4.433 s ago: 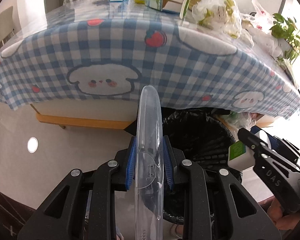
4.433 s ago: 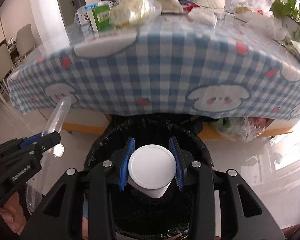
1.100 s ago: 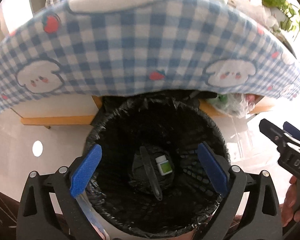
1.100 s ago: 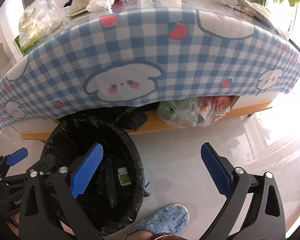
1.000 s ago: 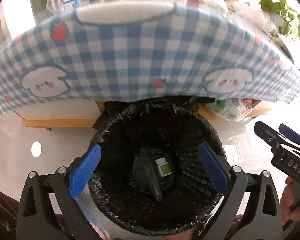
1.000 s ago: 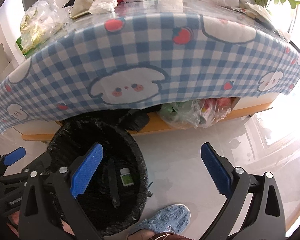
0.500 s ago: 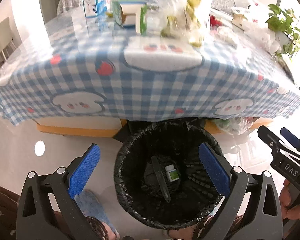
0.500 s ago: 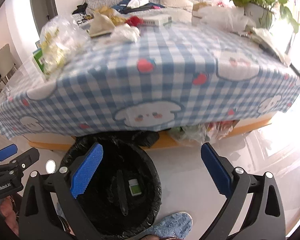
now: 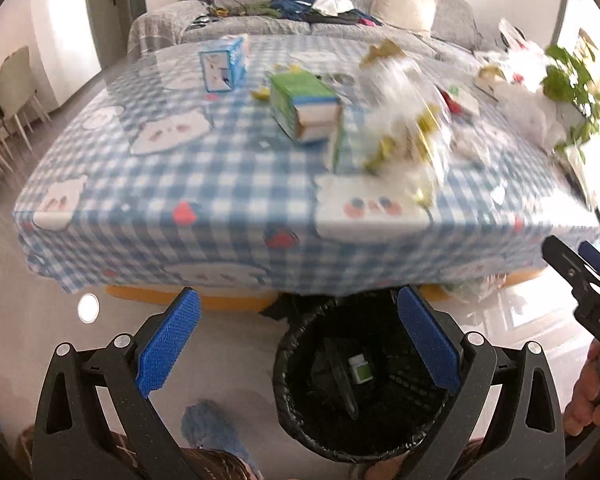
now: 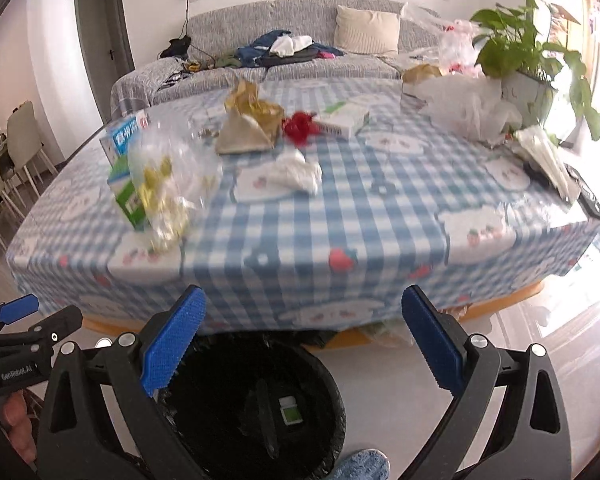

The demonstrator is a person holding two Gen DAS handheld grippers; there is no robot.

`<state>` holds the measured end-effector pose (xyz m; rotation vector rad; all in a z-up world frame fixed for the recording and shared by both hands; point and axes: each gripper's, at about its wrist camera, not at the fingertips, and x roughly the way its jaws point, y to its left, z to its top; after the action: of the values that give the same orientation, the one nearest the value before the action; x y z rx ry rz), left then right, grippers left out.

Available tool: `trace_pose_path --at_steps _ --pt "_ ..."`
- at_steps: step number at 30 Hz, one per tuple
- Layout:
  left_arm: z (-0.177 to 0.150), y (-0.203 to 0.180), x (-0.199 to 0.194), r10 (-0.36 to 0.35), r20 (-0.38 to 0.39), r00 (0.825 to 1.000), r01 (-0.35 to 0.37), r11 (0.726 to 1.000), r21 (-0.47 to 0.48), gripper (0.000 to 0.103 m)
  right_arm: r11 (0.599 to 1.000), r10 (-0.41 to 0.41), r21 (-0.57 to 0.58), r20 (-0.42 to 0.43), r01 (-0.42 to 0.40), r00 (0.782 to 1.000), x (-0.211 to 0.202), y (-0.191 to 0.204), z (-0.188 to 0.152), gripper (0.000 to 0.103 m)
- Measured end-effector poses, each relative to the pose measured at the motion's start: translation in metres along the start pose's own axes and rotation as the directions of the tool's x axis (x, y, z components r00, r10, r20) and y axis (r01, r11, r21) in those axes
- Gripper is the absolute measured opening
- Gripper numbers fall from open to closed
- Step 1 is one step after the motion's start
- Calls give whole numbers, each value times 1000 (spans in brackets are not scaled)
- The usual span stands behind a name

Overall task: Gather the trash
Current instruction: 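Raise both tools back over the table toward the remaining trash, then grasp the crumpled tissue with the right tool while the left tool grasps the green medicine box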

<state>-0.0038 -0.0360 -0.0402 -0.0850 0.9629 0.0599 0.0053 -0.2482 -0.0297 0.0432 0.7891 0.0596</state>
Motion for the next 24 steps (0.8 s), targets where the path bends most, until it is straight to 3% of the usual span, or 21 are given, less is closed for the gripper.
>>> trace_pose_path --at_steps 12,24 --pt "79 29 3 40 41 998 -38 998 -49 97 996 -44 -76 39 47 998 12 7 54 94" --pt "143 32 51 25 -11 1000 -26 996 -91 97 1000 -15 -28 2 15 1000 66 -6 71 93"
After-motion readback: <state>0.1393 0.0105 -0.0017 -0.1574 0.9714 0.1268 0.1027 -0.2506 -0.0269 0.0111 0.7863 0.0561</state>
